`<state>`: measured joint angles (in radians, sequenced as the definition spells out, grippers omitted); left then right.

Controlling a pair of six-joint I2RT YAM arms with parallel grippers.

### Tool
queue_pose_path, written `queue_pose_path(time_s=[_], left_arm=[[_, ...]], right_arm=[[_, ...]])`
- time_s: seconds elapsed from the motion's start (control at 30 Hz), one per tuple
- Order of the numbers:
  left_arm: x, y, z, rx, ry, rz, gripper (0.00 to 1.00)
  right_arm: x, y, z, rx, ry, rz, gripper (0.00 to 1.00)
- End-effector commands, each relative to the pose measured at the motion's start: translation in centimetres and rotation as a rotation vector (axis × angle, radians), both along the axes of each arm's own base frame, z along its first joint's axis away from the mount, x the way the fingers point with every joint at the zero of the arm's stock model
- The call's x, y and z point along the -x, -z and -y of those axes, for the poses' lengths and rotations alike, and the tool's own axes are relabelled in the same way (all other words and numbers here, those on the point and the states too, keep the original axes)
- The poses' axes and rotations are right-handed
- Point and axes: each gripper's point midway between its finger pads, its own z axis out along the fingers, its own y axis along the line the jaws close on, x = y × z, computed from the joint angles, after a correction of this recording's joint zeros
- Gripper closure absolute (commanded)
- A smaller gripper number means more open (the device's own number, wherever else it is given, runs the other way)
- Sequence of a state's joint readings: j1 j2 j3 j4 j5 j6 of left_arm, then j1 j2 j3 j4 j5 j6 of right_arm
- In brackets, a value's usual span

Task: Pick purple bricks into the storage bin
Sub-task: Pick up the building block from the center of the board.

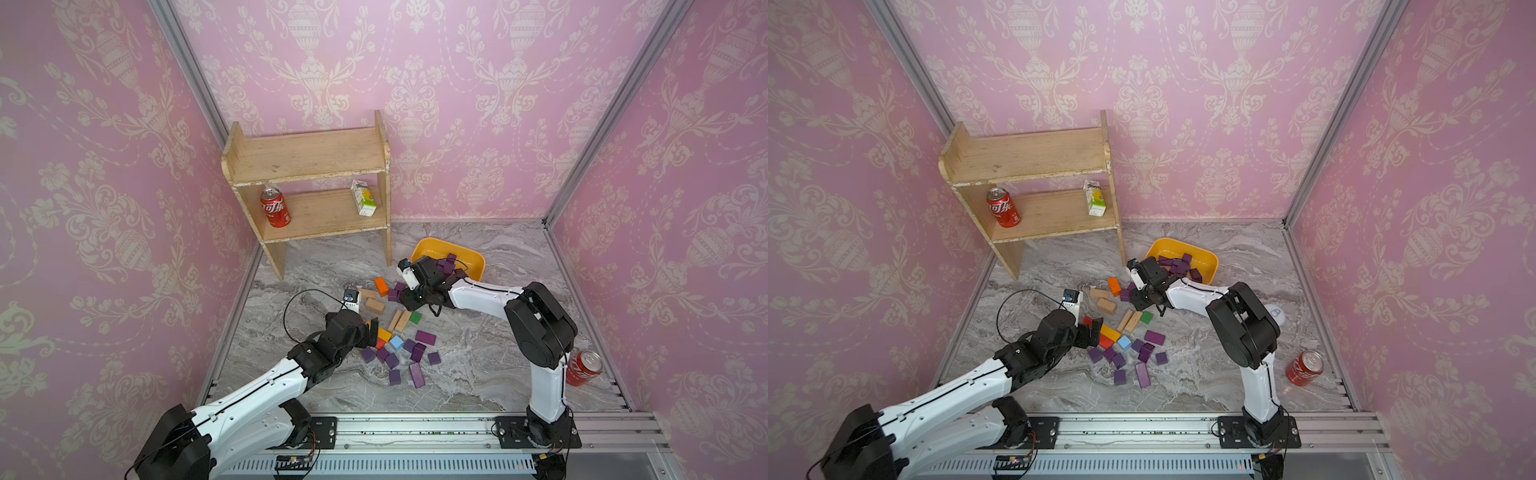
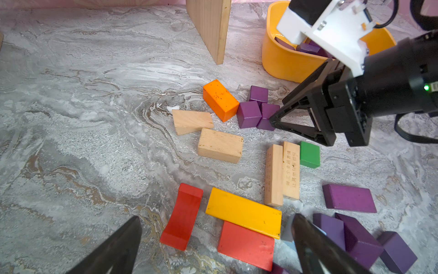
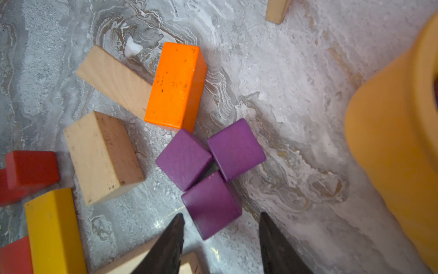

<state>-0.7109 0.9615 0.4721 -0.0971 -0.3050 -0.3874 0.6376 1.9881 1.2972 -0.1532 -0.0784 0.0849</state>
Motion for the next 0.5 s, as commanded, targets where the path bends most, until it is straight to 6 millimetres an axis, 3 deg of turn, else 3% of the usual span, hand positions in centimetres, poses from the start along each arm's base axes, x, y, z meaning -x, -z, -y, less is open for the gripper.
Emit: queue_pose_path(time_s=[0.0, 0.47], left_arm=[[-0.39, -0.67, -0.03, 0.01, -0.017, 0.014, 0.01], [-0.29, -0.76, -0.56, -0.009, -0.029, 0.02, 0.01]], right_arm=[[-0.09, 0.35, -0.36, 0.036, -0.022, -0.006, 0.48], [-0.63, 1.32, -0.78, 0.075, -0.042, -0.012, 0.5]])
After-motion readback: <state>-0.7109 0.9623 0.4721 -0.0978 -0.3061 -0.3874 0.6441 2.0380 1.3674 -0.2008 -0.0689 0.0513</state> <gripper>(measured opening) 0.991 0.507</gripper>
